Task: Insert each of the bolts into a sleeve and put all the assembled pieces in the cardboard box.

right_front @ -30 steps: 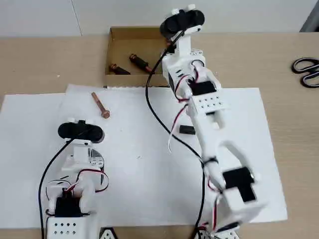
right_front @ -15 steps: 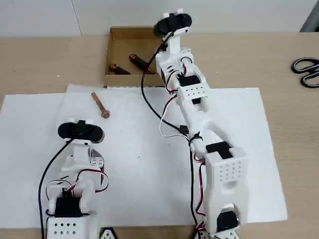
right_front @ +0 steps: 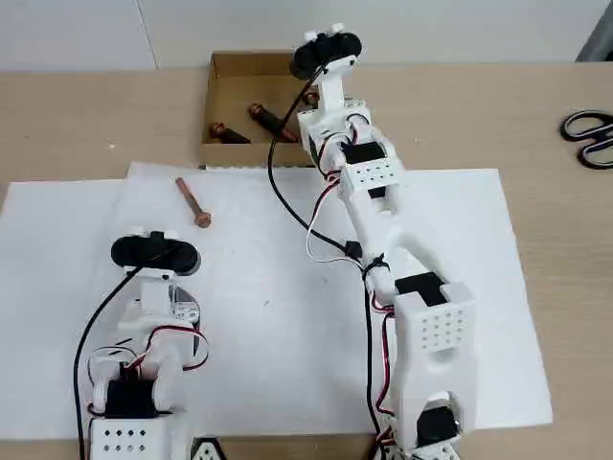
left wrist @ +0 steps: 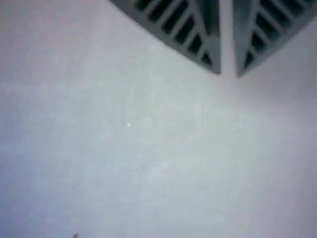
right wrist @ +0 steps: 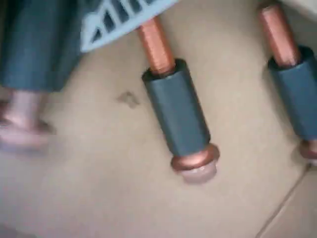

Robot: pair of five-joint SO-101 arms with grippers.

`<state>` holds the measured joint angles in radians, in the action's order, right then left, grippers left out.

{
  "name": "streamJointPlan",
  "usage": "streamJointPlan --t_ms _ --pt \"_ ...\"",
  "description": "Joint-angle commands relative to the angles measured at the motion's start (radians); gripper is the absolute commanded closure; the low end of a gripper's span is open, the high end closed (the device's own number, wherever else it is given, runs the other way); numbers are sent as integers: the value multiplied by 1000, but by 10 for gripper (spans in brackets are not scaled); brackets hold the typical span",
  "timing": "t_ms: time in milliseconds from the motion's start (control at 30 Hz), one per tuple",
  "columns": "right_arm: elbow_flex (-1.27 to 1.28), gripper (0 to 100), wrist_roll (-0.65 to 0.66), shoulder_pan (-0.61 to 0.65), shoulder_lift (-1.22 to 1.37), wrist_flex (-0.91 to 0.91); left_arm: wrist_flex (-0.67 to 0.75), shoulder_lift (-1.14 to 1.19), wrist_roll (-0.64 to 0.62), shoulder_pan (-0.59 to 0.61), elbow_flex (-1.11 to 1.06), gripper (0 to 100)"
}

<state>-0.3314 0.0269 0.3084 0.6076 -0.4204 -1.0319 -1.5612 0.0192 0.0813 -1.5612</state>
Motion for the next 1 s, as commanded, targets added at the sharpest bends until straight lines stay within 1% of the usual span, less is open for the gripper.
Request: streamJointPlan --t_ms 0,200,300,467,600,733,767,833,967 --pt "-52 842 9 7 -107 -102 17 -6 -2 8 5 994" --pt "-52 889 8 45 -274 -513 17 -6 -2 8 5 994" --pt "-52 897 11 48 -338 -674 17 -6 -2 8 5 994" --pt "-52 898 11 48 -374 -881 17 -6 -2 41 5 994" --pt "-52 898 11 47 -375 -1052 17 -6 -2 40 5 994" --pt "-52 896 25 45 -374 -1175 17 -6 -2 41 5 994" --pt "-52 896 61 45 -374 -1204 17 -6 -2 41 5 994" --pt "-46 897 184 44 -374 -1242 17 -6 -2 41 5 994" --pt "-6 895 434 31 -377 -1247 17 -6 -2 41 5 994"
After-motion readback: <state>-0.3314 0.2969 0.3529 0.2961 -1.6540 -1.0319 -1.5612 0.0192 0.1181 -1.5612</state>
